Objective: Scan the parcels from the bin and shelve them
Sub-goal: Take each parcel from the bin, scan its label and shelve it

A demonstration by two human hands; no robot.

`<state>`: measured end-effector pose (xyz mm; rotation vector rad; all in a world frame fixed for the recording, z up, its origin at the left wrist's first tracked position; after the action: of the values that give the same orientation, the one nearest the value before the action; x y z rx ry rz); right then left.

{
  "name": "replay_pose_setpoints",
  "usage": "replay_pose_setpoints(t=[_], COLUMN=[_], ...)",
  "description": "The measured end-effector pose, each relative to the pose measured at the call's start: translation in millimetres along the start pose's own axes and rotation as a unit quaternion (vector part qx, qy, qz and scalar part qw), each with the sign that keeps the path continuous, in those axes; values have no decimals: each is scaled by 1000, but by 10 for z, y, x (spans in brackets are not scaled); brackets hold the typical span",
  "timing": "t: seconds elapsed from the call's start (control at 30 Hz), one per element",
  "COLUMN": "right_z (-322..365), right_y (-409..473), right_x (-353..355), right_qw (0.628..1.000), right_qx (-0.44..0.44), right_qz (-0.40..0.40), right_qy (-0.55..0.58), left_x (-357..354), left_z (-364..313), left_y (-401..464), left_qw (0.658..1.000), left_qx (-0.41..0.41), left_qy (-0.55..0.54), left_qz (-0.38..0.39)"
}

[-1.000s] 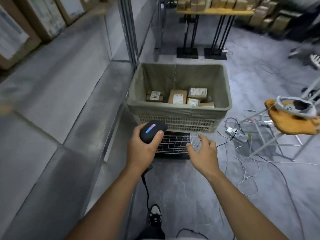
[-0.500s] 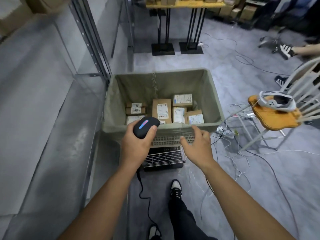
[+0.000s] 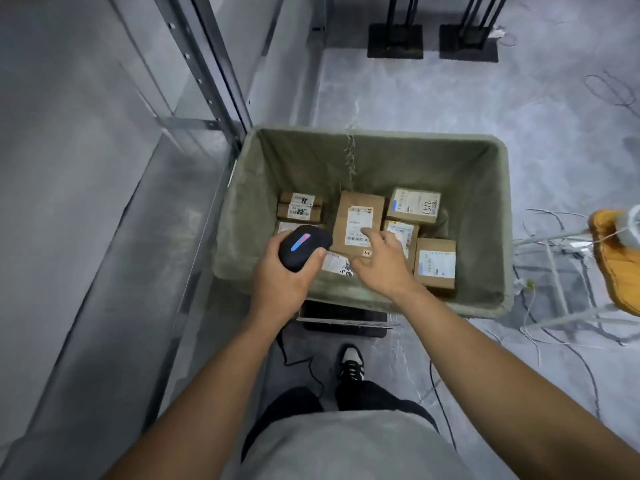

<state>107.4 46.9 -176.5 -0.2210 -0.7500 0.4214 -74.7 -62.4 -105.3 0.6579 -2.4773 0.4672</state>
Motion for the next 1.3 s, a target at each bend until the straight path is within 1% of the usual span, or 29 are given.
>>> replay_pose_setpoints(t=[0.2,0.37,0.53,0.63,0.8,1.0,1.3], right_z=[-71,-204,-316,-407,-478,-456,-47], right_y=[469,751,849,865,873,907,1027], right_x=[-303,-564,-788,-902,-980,-983,-555], right_qw=[988,971,945,933,925,924,955], right_qx=[13,17,35,30,16,29,73], right_qz=[109,153,210,234,251,248,142], right_qy=[-108,-182,-247,-272,-284,-290,-249], left_x=[-27,-71,-40,-14,47,89,174], left_z=[137,245,353,393,382,392,250], left_y=[279,457,595,661,747,784,829], left_qw=[999,998,998,997,997,996,998], left_qx=[40,55,67,73,77,82,60], left_qy=[5,11,13,11,22,18,6], left_qz=[-20,7,11,8,11,7,5])
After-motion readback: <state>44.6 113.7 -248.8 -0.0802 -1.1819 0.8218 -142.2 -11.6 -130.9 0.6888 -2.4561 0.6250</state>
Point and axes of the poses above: each hand's wrist, its own y-axis towards the middle knuckle, its own x-axis out of the back of the hand, z = x × y, the point moved 5 cm from there along y, towards the middle knuckle, and after that the axes turned 11 degrees about y, right-handed, at the moved point
